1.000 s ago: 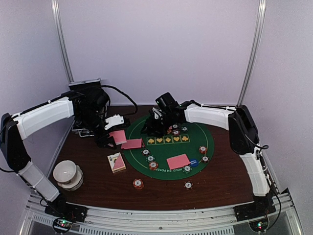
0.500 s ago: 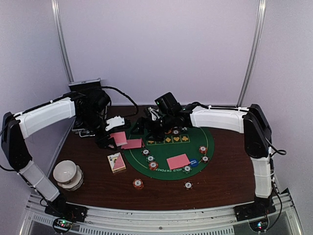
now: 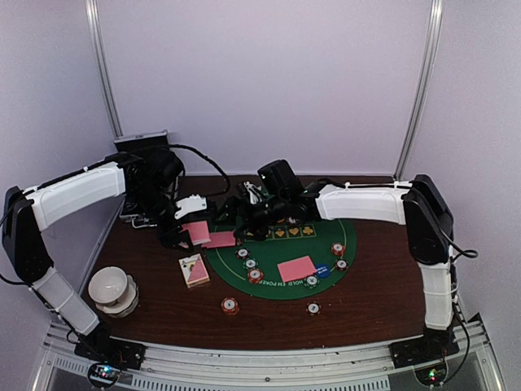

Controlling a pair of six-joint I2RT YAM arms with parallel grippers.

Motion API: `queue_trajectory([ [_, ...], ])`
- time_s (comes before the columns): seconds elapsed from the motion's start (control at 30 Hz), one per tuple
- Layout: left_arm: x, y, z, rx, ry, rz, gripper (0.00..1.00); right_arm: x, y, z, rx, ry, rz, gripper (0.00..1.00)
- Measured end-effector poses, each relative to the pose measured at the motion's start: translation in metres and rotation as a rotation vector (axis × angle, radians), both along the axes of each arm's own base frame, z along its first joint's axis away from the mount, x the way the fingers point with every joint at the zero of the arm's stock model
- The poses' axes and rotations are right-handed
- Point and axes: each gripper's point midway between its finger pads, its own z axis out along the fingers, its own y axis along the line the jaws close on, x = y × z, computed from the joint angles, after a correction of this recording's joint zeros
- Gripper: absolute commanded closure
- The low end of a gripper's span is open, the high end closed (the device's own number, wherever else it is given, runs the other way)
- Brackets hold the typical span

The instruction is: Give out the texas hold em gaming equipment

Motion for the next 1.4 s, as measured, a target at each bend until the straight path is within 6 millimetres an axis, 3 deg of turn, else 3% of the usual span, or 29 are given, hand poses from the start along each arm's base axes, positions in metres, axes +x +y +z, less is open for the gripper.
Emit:
queue_trajectory([
  [0.17, 0.0, 0.0, 0.001, 0.002, 0.0, 0.0, 1.0, -0.012, -0.001, -0.014, 0.028, 0.064, 0.0, 0.03],
  [0.37, 0.002, -0.001, 0.004, -0.002, -0.01, 0.001, 1.0, -0.016, 0.002, -0.012, 0.084, 0.095, 0.004, 0.05],
  [1.0, 0.004, -0.002, 0.007, -0.007, -0.017, 0.002, 1.0, -0.024, -0.002, 0.021, 0.174, 0.092, 0.016, 0.09],
  [1.2, 0.008, -0.005, 0.015, -0.022, -0.031, 0.01, 1.0, -0.028, 0.009, 0.03, 0.203, 0.097, 0.057, 0.1],
  [1.4, 0.009, -0.006, 0.018, -0.031, -0.035, 0.014, 1.0, -0.031, 0.023, 0.024, 0.209, 0.123, 0.093, 0.11],
])
